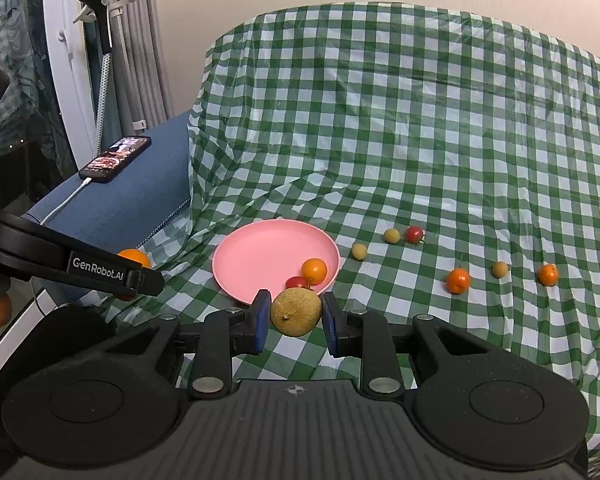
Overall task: Organize fruits
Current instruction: 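Carry the orange tomato in the left tool over the plate while the right tool carries the yellow tomato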
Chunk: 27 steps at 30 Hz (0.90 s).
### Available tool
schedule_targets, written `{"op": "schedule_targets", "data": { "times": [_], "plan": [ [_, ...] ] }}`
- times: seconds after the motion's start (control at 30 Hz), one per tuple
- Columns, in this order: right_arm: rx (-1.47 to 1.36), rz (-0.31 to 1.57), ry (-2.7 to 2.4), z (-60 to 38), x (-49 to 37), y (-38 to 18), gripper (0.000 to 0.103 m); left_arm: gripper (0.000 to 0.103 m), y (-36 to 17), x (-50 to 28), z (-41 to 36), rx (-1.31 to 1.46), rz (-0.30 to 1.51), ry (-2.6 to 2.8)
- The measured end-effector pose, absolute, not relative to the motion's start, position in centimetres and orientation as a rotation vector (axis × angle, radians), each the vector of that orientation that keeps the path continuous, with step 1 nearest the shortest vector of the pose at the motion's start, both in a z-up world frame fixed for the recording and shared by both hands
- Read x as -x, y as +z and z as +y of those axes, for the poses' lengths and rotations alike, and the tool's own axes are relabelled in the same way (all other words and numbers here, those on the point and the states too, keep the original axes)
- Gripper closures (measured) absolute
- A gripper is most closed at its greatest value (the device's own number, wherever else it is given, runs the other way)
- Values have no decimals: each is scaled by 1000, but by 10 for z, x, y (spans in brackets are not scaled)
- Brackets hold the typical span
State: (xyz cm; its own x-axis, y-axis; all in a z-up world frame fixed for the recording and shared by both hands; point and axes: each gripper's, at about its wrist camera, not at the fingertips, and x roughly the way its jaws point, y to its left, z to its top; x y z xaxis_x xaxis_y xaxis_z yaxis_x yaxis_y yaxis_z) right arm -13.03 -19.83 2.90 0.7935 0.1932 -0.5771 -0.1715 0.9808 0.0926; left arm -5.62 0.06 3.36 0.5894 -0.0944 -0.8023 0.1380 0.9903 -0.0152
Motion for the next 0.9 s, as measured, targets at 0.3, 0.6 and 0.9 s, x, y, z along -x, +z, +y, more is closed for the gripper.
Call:
{"op": "schedule_targets", "data": {
  "times": [0.3,0.6,0.9],
  "plan": [
    [-20,663,201,-195,115,21,75,65,23,39,1,-48,956,-138],
    [-19,681,195,-192,86,16,75,65,17,8,4,-50,959,-132],
    [-22,713,204,-176,41,6,75,65,10,-38,1,-66,950,-145]
  ]
}}
